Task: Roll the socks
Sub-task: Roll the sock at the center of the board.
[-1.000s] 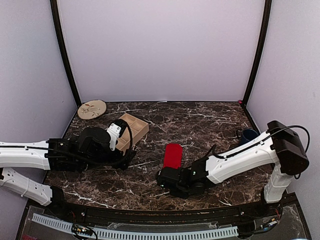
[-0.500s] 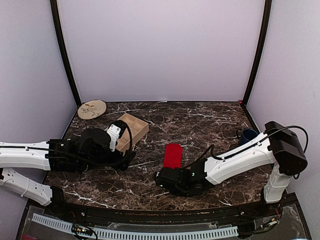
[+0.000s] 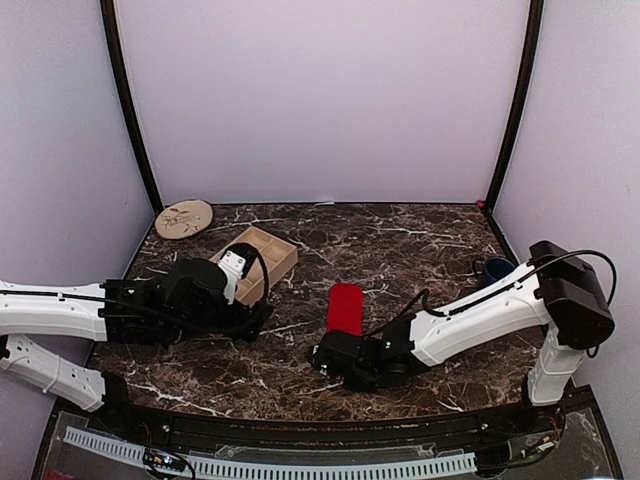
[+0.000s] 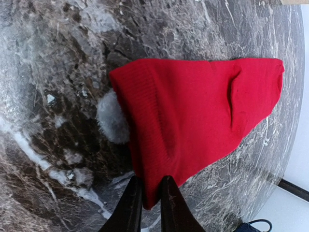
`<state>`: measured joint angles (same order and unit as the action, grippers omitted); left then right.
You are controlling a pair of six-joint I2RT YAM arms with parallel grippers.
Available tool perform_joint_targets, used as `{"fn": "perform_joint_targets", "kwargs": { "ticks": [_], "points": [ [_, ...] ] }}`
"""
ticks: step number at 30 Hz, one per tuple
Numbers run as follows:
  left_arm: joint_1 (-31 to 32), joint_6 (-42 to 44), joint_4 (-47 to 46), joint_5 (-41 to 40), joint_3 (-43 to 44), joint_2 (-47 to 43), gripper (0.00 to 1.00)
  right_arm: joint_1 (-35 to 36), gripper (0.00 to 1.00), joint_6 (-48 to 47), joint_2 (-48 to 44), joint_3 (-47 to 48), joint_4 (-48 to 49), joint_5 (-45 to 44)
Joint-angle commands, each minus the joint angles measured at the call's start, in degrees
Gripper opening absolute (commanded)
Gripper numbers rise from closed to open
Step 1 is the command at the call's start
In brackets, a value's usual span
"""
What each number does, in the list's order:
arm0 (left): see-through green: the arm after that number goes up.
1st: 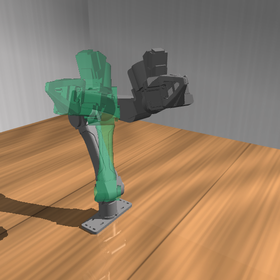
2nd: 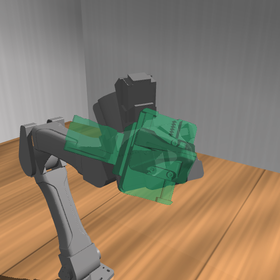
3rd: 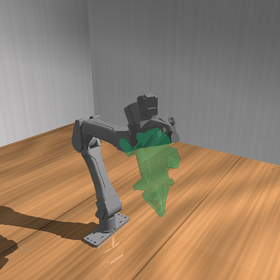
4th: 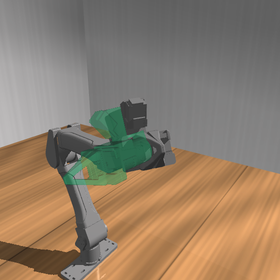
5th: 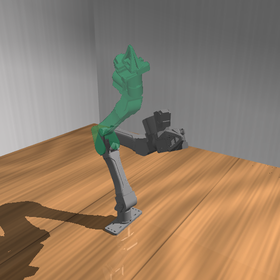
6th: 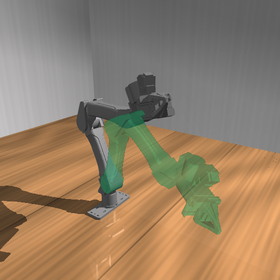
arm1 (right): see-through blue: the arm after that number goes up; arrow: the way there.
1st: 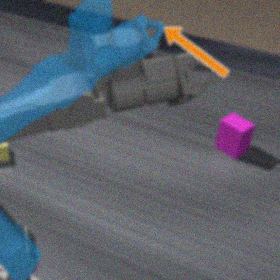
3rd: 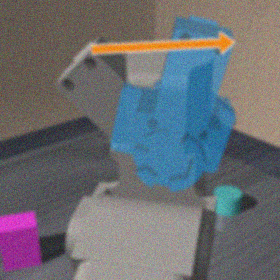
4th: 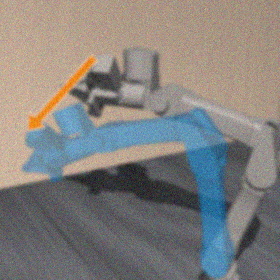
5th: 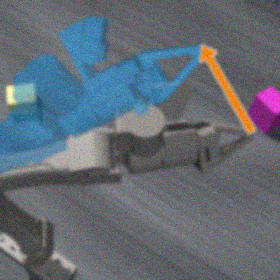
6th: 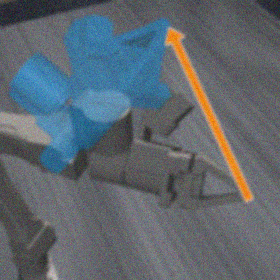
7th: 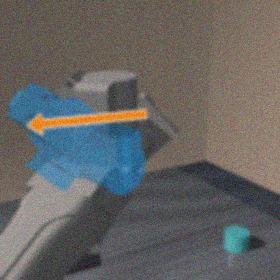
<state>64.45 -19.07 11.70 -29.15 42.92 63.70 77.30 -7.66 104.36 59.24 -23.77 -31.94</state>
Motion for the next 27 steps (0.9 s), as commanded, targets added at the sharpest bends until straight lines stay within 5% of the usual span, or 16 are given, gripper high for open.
{"fn": "perform_joint_targets", "kwargs": {
  "ticks": [1, 12, 27],
  "points": [
    [-0.4, 1.8, -0.6, 0.3, 1.0, 2.6, 0.91, -0.6, 0.14, 0.7, -3.0, 0.5, 0.8, 3.5],
    [-0.4, 5.2, -4.4, 2.8, 0.6, 4.5, 0.91, -5.9, 0.06, 5.8, -7.5, 1.4, -0.4, 17.7],
    [-0.4, 12.2, -10.5, 12.4, -2.6, 8.3, 0.89, -19.3, 0.05, 11.5, -4.1, 6.1, -5.2, 49.2]
  ]
}}
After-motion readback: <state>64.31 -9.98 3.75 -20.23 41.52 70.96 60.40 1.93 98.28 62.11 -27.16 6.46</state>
